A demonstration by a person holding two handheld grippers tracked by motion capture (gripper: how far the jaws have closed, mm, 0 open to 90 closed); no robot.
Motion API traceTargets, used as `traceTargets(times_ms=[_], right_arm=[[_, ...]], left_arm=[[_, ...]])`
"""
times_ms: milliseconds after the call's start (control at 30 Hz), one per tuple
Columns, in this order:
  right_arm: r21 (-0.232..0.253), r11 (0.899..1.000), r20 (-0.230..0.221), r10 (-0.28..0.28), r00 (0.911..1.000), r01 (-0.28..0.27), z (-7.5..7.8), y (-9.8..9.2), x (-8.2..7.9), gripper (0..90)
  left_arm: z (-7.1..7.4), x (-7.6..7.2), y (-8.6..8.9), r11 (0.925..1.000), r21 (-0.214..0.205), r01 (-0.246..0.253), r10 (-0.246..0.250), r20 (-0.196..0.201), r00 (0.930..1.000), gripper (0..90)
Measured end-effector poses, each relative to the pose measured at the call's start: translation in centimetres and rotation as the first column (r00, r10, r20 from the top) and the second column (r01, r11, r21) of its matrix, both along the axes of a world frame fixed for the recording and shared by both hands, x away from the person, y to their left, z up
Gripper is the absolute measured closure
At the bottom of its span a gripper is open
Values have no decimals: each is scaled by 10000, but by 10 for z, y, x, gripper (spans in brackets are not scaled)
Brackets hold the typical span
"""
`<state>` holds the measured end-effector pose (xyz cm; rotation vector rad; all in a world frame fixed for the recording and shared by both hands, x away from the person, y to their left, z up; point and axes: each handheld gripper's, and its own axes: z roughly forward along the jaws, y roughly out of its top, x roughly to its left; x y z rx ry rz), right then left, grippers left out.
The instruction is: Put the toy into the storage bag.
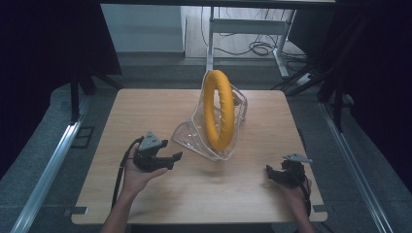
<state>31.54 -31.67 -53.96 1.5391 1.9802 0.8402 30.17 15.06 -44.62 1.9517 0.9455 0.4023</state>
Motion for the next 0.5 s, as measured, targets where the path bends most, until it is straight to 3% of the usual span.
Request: traceTargets(times_ms=[300, 500], right_arm=[[9, 10000, -9, 0, 10000, 0, 0, 0, 0, 169], [3, 10000, -2, -8, 10000, 8, 0, 0, 0, 169]], left_arm=[[-5, -1, 8, 9998, 51, -187, 188, -232, 9996, 284], [-7, 0, 8, 9998, -176, 113, -123, -558, 9984, 281]])
